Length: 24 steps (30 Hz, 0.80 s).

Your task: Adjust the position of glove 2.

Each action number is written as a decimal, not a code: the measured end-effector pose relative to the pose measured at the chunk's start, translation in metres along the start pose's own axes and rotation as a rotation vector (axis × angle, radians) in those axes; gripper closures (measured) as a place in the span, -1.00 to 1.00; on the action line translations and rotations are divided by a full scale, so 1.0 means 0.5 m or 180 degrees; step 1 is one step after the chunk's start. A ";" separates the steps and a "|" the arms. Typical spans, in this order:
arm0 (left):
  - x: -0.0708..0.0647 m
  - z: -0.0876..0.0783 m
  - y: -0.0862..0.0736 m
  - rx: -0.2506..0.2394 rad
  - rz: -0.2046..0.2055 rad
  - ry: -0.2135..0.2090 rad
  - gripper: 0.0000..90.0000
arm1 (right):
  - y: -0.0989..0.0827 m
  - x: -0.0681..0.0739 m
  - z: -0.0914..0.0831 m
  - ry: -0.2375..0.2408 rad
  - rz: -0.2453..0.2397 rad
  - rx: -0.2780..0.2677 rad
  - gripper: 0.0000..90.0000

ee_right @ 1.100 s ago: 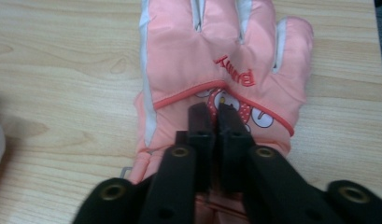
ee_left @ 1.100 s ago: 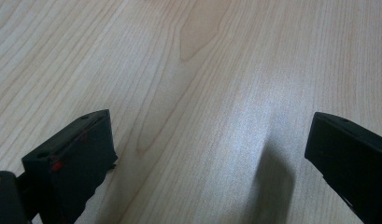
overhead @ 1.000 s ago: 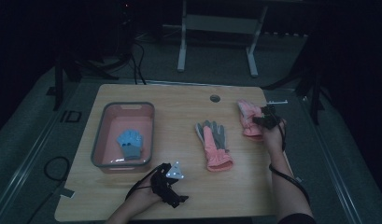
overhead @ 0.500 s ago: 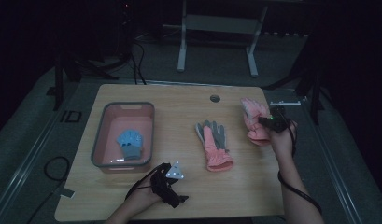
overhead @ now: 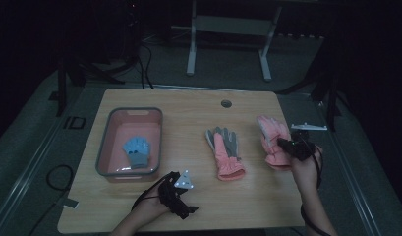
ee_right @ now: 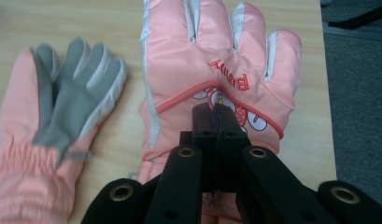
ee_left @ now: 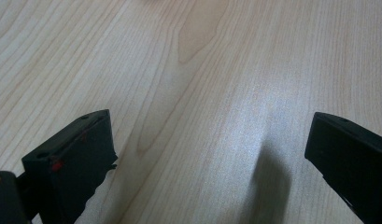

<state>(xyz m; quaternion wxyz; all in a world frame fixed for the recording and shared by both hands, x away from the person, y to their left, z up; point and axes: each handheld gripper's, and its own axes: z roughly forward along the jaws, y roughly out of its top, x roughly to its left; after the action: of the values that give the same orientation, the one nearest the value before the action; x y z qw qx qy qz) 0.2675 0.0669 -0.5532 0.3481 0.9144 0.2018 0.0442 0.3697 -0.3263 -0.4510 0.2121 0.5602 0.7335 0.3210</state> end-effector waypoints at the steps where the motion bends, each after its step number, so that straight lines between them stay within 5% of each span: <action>1: -0.001 0.000 0.000 0.0004 0.0008 0.0006 -0.96 | -0.009 0.003 -0.003 -0.0015 -0.0007 0.0013 0.99; 9: -0.002 0.000 0.000 0.0020 0.0040 0.0000 -0.96 | -0.076 0.016 0.014 -0.0008 -0.0009 0.0146 0.99; 14: -0.003 -0.002 0.000 0.0015 0.0040 0.0012 -0.96 | -0.099 0.010 0.053 -0.0084 -0.0047 0.0287 0.98; 19: -0.003 -0.001 0.000 0.0015 0.0033 0.0011 -0.96 | -0.109 0.001 0.068 -0.0003 -0.0077 0.0337 0.93; 24: -0.006 0.002 0.001 0.0036 0.0049 0.0001 -0.96 | -0.095 -0.013 0.053 0.0146 -0.0358 0.0357 0.66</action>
<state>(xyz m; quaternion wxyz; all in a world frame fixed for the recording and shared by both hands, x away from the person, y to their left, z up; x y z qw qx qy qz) 0.2652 0.0648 -0.5532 0.3425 0.9179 0.1950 0.0459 0.3566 -0.3345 -0.5036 0.1812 0.5216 0.7854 0.2798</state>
